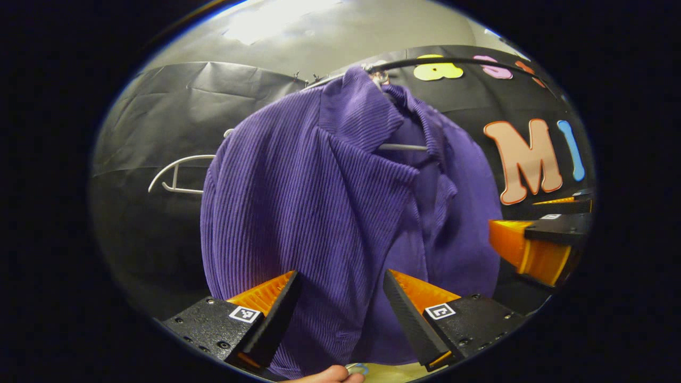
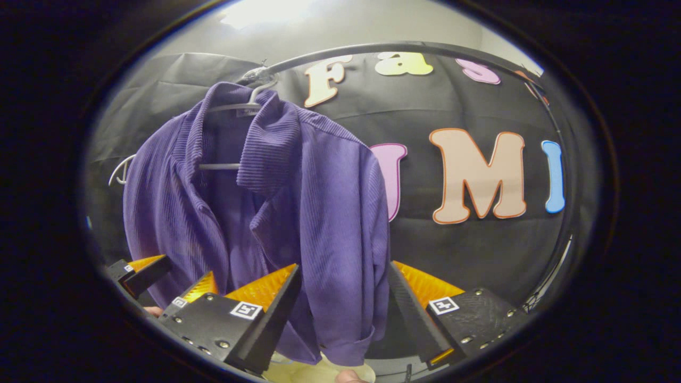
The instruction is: Grasp the clothes on the hanger with both hands and then place them into the laundry hamper below.
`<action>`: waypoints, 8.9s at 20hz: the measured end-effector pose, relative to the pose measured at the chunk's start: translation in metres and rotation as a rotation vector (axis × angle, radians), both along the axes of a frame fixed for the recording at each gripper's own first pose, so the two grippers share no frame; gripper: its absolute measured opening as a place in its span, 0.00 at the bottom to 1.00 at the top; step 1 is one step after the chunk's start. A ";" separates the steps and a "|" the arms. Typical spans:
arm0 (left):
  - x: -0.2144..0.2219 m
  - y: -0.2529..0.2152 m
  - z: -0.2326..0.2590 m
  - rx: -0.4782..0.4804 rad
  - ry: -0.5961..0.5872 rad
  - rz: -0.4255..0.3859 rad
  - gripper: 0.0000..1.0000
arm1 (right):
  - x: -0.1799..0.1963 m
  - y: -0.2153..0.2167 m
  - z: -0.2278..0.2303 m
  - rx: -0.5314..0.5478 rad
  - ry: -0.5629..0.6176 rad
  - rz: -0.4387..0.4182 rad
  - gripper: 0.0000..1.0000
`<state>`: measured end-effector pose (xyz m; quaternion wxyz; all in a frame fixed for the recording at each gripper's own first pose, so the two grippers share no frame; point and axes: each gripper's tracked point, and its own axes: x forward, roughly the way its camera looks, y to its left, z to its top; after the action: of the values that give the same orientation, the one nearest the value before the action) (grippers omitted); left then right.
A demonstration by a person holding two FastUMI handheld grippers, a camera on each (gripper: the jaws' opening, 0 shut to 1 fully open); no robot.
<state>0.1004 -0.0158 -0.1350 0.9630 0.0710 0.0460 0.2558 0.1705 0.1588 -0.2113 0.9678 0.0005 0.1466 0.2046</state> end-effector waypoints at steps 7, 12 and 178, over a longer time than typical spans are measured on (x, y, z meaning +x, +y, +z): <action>0.021 0.050 0.013 -0.005 -0.023 0.040 0.74 | 0.012 0.038 -0.004 -0.006 -0.020 0.059 0.98; 0.020 0.052 0.028 0.008 -0.068 -0.080 0.24 | 0.007 0.066 -0.002 -0.021 -0.051 0.076 1.00; -0.040 -0.047 -0.172 -0.267 0.318 -0.726 0.97 | -0.130 -0.049 -0.170 -0.115 0.221 -0.415 1.00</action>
<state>0.0603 -0.0629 -0.3067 0.9722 -0.0042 0.1991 -0.1229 0.0408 0.1100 -0.3810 0.9657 -0.0020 0.2596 -0.0086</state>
